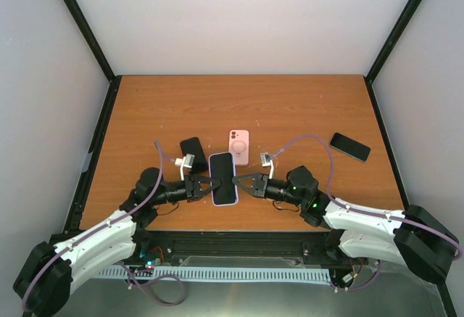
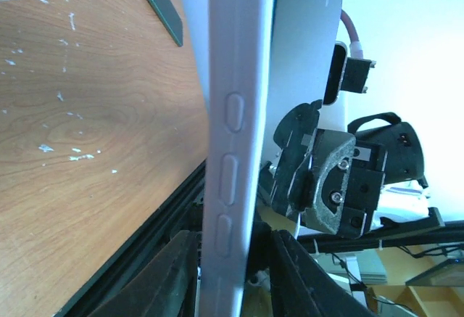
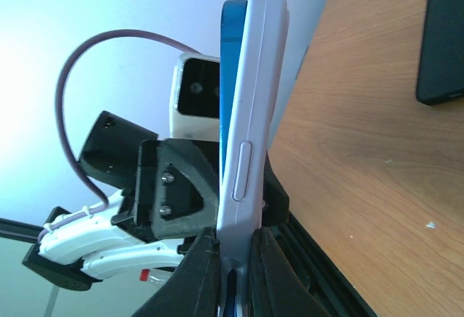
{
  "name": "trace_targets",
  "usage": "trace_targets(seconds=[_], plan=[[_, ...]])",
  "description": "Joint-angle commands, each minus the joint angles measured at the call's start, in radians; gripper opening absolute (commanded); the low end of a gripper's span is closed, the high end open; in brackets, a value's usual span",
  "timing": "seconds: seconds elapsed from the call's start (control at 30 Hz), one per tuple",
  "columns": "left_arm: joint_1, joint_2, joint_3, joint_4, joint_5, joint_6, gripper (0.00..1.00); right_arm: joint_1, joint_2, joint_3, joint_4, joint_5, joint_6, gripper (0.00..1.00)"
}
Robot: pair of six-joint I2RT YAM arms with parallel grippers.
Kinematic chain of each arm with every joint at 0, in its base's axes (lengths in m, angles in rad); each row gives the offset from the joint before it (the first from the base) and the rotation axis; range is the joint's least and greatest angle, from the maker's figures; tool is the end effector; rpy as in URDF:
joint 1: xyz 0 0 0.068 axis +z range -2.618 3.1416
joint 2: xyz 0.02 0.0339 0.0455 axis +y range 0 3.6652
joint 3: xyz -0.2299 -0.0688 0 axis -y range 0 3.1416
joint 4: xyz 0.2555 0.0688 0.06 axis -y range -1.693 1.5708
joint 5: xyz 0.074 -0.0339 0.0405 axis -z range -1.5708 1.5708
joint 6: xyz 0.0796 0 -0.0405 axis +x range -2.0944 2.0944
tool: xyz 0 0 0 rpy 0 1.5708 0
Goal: Put the phone into the phone case
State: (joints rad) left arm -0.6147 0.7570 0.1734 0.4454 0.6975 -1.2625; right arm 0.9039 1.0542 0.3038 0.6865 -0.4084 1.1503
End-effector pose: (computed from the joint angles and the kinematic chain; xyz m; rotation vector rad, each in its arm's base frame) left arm 0.1608 -0.1761 0.1621 -0.0369 2.1278 -1.8608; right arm 0.1490 0.2403 0.1737 -0.1381 2.0074 1.7973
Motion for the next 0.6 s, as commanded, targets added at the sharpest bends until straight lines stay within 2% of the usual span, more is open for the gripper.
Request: trace_targets(seconds=[0.0, 0.17, 0.27, 0.37, 0.47, 0.57], plan=[[-0.003, 0.023, -0.008, 0.137, 0.043, -0.001, 0.26, 0.003, 0.013, -0.010, 0.145, -0.034, 0.006, 0.03], [-0.003, 0.043, -0.004, 0.164, 0.053, 0.005, 0.14, 0.002, 0.034, -0.012, 0.118, -0.036, -0.016, 0.06], [-0.003, 0.046, 0.006, 0.165, 0.060, 0.020, 0.08, 0.002, 0.034, -0.008, 0.087, -0.045, -0.022, 0.13], [-0.003, 0.035, 0.015, 0.161, 0.059, 0.037, 0.00, 0.003, 0.022, -0.005, 0.030, -0.057, -0.032, 0.29], [-0.003, 0.014, 0.022, 0.156, 0.050, 0.060, 0.00, 0.003, -0.002, -0.020, 0.000, -0.077, -0.035, 0.47], [-0.003, 0.006, 0.032, 0.151, 0.049, 0.088, 0.00, 0.003, -0.015, -0.030, -0.033, -0.104, -0.036, 0.61]])
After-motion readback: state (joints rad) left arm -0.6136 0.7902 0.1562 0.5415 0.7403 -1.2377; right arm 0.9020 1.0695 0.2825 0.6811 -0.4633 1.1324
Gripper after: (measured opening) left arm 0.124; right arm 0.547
